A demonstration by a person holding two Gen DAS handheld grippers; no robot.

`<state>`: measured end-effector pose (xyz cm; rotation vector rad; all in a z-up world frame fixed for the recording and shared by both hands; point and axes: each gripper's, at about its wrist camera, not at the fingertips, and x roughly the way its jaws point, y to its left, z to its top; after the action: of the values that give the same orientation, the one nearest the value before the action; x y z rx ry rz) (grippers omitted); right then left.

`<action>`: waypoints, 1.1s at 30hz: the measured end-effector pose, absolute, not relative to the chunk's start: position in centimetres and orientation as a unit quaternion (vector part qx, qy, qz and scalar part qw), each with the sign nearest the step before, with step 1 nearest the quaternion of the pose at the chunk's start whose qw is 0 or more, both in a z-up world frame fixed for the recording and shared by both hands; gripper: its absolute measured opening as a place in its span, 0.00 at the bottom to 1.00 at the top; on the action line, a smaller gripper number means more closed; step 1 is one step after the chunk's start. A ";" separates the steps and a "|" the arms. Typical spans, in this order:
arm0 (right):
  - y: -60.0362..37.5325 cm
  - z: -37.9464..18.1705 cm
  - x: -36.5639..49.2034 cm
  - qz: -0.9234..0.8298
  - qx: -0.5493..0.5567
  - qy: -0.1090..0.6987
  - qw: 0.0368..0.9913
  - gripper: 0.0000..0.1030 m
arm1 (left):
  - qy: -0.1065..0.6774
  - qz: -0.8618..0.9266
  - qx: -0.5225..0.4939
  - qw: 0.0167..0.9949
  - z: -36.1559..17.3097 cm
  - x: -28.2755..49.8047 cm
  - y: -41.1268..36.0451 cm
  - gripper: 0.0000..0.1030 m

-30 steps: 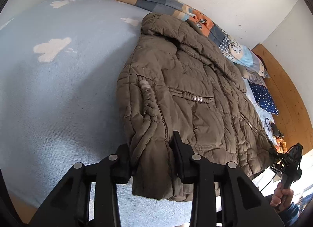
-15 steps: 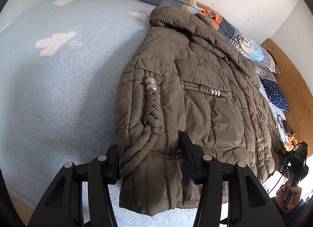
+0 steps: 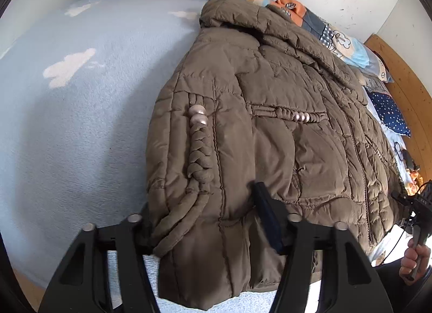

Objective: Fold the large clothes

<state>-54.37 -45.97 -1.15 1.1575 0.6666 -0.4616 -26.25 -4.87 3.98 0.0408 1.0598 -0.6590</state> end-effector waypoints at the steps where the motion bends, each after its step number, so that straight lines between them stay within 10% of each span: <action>1: -45.9 -1.0 -54.4 -0.215 0.528 0.307 0.762 0.41 | 0.491 -0.318 0.018 0.811 4.1 -26.4 -5.0 0.24; 7: -44.8 1.2 -54.3 -0.209 0.491 0.288 0.795 0.17 | 0.441 -0.335 0.021 0.832 6.2 -27.7 -5.0 0.16; 25: -39.2 7.2 -57.4 -0.196 0.395 0.246 0.863 0.16 | 0.420 -0.314 0.013 0.852 8.6 -27.9 -3.2 0.18; 30: -40.9 4.7 -56.5 -0.217 0.412 0.288 0.836 0.23 | 0.440 -0.278 0.054 0.852 6.7 -27.5 -4.3 0.36; 33: -42.3 2.3 -56.6 -0.227 0.453 0.313 0.803 0.39 | 0.461 -0.255 0.050 0.848 6.0 -27.0 -3.9 0.65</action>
<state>-56.56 -42.31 2.34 0.9702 0.6705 -0.4867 -26.97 -3.89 5.98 0.1055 0.9722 -0.5377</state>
